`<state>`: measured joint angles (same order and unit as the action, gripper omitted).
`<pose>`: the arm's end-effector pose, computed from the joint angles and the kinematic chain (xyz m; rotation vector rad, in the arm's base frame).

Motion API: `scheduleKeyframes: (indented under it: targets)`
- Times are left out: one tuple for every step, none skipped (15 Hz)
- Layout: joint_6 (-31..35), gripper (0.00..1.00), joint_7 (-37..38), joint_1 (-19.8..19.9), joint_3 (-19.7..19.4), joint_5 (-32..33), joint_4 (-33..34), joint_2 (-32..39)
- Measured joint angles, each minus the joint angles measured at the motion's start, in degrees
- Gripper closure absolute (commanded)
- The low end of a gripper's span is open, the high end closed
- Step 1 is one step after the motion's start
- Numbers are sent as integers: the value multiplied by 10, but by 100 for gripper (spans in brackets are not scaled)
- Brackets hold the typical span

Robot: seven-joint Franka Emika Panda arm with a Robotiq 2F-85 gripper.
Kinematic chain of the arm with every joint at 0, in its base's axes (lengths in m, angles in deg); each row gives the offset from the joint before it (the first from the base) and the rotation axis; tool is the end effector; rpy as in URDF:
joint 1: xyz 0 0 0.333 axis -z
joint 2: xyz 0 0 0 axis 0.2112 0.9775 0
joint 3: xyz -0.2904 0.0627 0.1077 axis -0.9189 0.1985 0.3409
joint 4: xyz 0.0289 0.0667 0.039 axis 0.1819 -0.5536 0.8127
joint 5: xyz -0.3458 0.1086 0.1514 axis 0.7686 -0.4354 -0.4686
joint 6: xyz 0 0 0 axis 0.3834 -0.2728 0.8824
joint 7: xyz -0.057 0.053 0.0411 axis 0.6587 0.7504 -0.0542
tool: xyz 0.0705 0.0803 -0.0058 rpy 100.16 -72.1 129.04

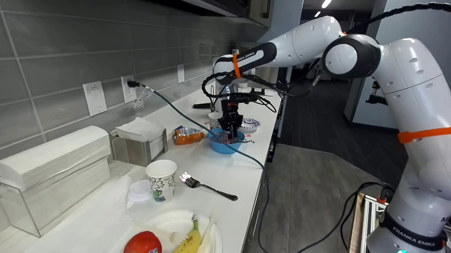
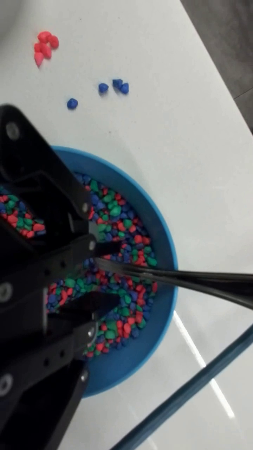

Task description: Remove the spoon from the blue bowl

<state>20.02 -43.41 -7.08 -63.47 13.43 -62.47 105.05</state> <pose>0.6793 -0.0856 0.3287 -2.9980 0.3005 0.4389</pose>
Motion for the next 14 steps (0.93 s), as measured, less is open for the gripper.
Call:
scheduleKeyframes:
  targets:
    - [-4, 64, 0, 0, 0, 1, 5, 4]
    - [-9, 64, 0, 0, 0, 2, 10, 9]
    - [-14, 66, 0, 0, 0, 2, 16, 14]
    - [-19, 66, 0, 0, 0, 3, 22, 19]
    - [-22, 68, 0, 0, 0, 3, 27, 25]
    - [-28, 69, 0, 0, 0, 4, 33, 30]
    - [-32, 69, 0, 0, 0, 4, 39, 35]
    - [-36, 69, 0, 0, 0, 4, 45, 40]
    - [-40, 68, 0, 0, 0, 4, 51, 45]
    - [-42, 68, 0, 0, 0, 4, 56, 50]
    - [-44, 68, 0, 0, 1, 4, 61, 55]
    - [-48, 69, 0, 0, 1, 4, 66, 59]
    - [-53, 68, 0, 0, 2, 4, 71, 64]
    - [-59, 71, 0, 0, 2, 4, 77, 68]
